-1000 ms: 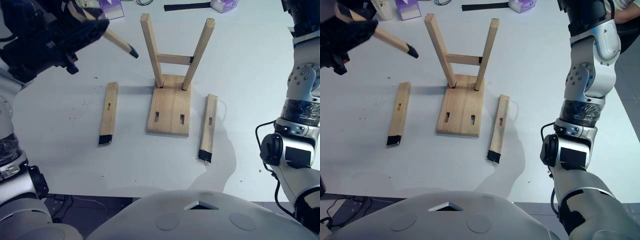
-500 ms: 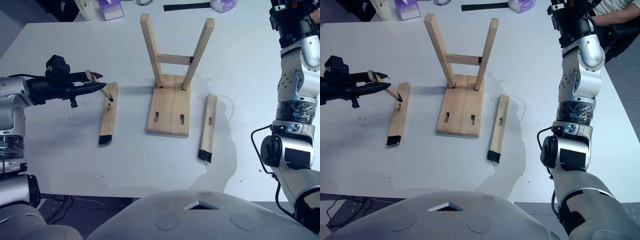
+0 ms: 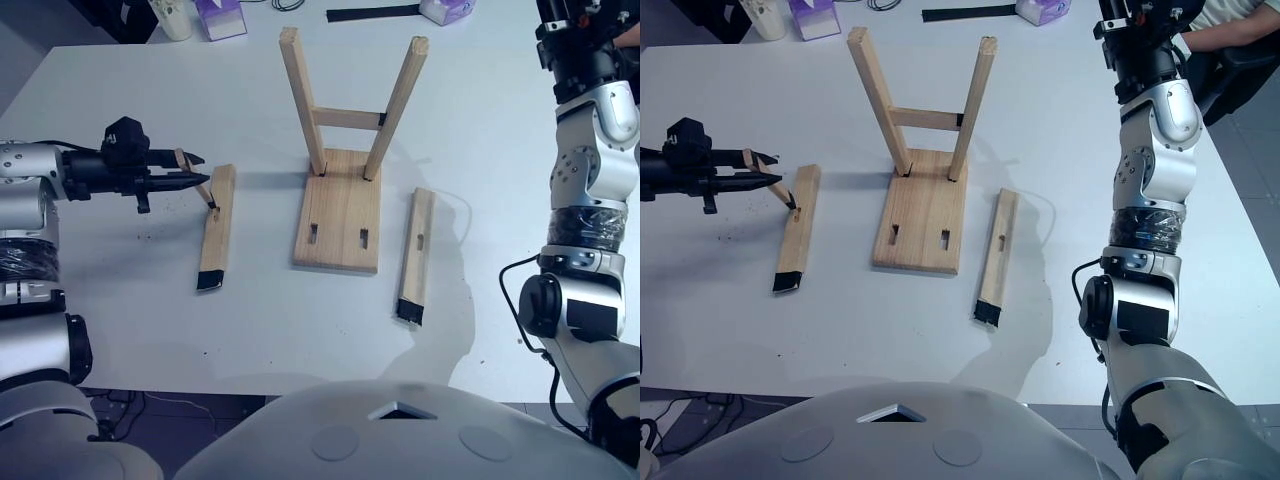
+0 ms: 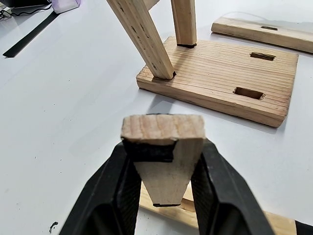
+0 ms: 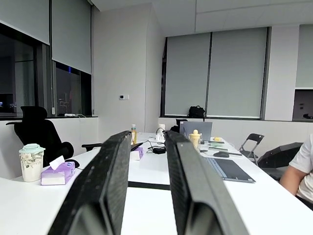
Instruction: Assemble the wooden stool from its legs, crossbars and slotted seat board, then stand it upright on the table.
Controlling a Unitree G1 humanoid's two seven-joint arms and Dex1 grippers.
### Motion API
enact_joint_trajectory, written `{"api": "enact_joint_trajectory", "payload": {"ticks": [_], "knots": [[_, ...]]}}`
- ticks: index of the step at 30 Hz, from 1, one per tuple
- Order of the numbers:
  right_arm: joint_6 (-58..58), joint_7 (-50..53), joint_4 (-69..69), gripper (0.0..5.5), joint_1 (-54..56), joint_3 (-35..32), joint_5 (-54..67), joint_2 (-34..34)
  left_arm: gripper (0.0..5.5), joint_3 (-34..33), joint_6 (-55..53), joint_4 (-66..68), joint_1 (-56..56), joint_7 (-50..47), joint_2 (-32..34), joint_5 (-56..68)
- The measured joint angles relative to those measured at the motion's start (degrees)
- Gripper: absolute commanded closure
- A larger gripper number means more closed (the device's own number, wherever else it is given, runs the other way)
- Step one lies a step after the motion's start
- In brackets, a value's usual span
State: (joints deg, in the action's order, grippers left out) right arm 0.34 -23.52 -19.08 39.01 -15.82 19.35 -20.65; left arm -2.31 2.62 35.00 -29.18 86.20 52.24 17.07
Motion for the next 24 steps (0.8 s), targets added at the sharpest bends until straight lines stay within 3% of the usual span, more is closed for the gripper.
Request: {"api": "enact_joint_trajectory", "payload": {"ticks": [24], "knots": [[-0.16,-3.39,-6.83,4.24,2.88,0.43,-0.12,-0.32,4.21,-2.08,-6.38,-18.14,12.97,-4.6,-2.77,5.32]]}}
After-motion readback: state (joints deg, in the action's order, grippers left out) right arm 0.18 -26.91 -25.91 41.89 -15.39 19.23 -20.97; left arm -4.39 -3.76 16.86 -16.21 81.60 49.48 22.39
